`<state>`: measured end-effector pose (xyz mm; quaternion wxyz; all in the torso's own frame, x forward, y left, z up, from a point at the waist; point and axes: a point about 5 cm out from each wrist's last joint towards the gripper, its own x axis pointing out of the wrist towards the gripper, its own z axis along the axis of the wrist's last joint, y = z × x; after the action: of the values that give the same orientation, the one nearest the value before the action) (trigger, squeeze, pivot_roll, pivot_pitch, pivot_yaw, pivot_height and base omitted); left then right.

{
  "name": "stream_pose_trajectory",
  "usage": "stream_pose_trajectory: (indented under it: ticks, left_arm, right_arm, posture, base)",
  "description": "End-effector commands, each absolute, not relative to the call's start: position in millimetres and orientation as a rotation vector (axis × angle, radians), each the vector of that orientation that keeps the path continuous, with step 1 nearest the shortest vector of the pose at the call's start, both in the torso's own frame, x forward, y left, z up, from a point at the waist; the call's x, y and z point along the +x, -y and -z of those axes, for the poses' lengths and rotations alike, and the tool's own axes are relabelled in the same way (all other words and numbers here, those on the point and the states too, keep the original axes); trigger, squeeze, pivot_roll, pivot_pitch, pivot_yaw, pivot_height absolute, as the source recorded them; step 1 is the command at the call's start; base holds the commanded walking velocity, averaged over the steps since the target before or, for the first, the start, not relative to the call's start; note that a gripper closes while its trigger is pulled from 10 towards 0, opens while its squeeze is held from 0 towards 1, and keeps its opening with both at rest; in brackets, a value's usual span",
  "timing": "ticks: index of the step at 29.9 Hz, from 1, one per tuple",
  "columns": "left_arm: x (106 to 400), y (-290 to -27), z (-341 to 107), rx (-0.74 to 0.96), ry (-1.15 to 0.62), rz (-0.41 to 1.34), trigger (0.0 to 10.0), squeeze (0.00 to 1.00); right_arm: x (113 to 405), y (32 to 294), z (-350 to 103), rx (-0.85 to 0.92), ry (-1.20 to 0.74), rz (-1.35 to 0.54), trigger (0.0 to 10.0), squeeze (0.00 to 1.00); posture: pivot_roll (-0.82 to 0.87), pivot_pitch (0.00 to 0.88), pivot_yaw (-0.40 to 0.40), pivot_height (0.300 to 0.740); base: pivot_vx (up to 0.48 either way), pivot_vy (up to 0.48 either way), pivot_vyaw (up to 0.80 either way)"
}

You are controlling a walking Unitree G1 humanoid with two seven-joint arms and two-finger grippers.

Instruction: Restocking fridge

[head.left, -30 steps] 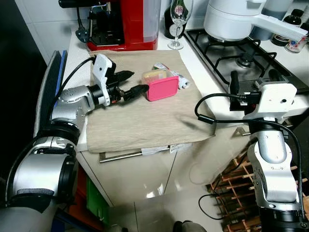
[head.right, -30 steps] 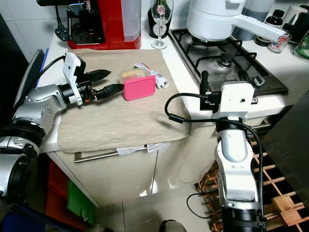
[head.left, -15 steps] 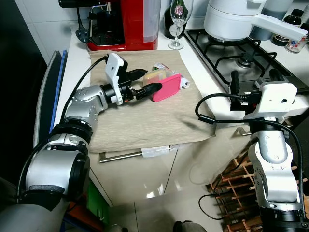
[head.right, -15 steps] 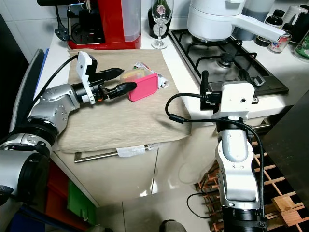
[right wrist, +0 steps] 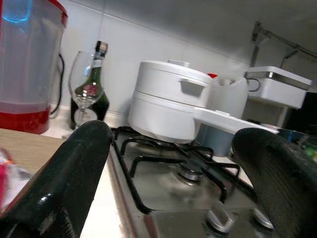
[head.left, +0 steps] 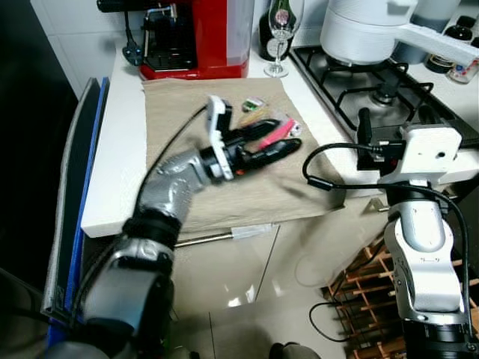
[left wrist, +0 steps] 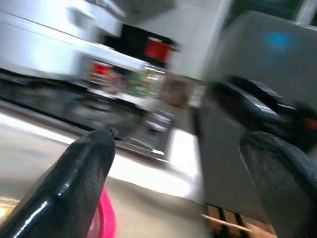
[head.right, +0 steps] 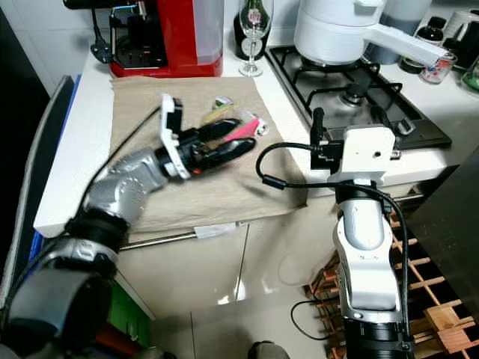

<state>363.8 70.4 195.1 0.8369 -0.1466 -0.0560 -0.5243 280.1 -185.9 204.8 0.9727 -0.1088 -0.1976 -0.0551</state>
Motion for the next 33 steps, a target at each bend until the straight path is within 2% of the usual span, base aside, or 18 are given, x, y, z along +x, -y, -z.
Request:
stream_pose_trajectory:
  ticks: [1, 3, 4, 7, 12, 15, 18, 20, 24, 28, 33]
  left_arm:
    - [377.3, -88.8, -210.7, -0.245, 0.189, 0.952, 10.0, 0.00]
    - [377.3, -88.8, -210.7, -0.245, 0.189, 0.952, 10.0, 0.00]
    - [385.1, -105.5, -218.4, -0.197, 0.209, 0.831, 10.0, 0.00]
    - [390.6, -121.2, -223.9, -0.174, 0.213, 0.722, 10.0, 0.00]
    - [394.1, -134.7, -227.1, -0.167, 0.205, 0.649, 10.0, 0.00]
    - [399.6, -150.1, -223.3, -0.061, 0.183, 0.544, 10.0, 0.00]
    - [399.7, -152.5, -213.7, 0.015, 0.144, 0.534, 10.0, 0.00]
    - [399.4, -154.0, -198.1, 0.127, 0.072, 0.504, 10.0, 0.00]
    - [400.0, -153.4, -190.2, 0.144, 0.033, 0.476, 10.0, 0.00]
    - [399.9, -147.8, -182.1, 0.235, 0.009, 0.469, 10.0, 0.00]
    - [399.9, -147.8, -182.1, 0.235, 0.009, 0.469, 10.0, 0.00]
  right_arm:
    - [280.9, 187.2, -206.6, -0.211, 0.408, 0.120, 10.0, 0.21]
    - [280.9, 187.2, -206.6, -0.211, 0.408, 0.120, 10.0, 0.21]
    - [281.0, 186.2, -206.2, -0.208, 0.408, 0.119, 10.0, 0.21]
    - [281.0, 184.9, -205.6, -0.206, 0.407, 0.116, 10.0, 0.21]
    - [280.7, 184.3, -205.1, -0.204, 0.406, 0.117, 10.0, 0.21]
    - [280.2, 184.6, -204.1, -0.203, 0.403, 0.119, 10.0, 0.21]
    - [280.5, 184.6, -204.1, -0.204, 0.403, 0.118, 10.0, 0.21]
    - [281.0, 185.3, -204.6, -0.205, 0.405, 0.119, 10.0, 0.21]
    - [281.3, 185.3, -204.5, -0.206, 0.405, 0.118, 10.0, 0.21]
    - [281.5, 185.4, -204.6, -0.206, 0.406, 0.119, 10.0, 0.21]
    - [281.5, 185.4, -204.6, -0.206, 0.406, 0.119, 10.0, 0.21]
  posture:
    - [-0.20, 0.042, 0.007, 0.740]
    - [-0.20, 0.042, 0.007, 0.740]
    - [-0.20, 0.043, 0.009, 0.740]
    - [-0.20, 0.044, 0.012, 0.740]
    - [-0.20, 0.046, 0.015, 0.740]
    - [-0.20, 0.044, 0.013, 0.740]
    - [-0.20, 0.042, 0.013, 0.740]
    - [-0.20, 0.040, 0.012, 0.740]
    - [-0.20, 0.037, 0.013, 0.740]
    - [-0.20, 0.033, 0.014, 0.740]
    - [-0.20, 0.033, 0.014, 0.740]
  base:
    - [0.000, 0.000, 0.00]
    - [0.000, 0.000, 0.00]
    - [0.000, 0.000, 0.00]
    - [0.000, 0.000, 0.00]
    - [0.000, 0.000, 0.00]
    - [0.000, 0.000, 0.00]
    - [0.000, 0.000, 0.00]
    - [0.000, 0.000, 0.00]
    - [0.000, 0.000, 0.00]
    - [0.000, 0.000, 0.00]
    - [0.000, 0.000, 0.00]
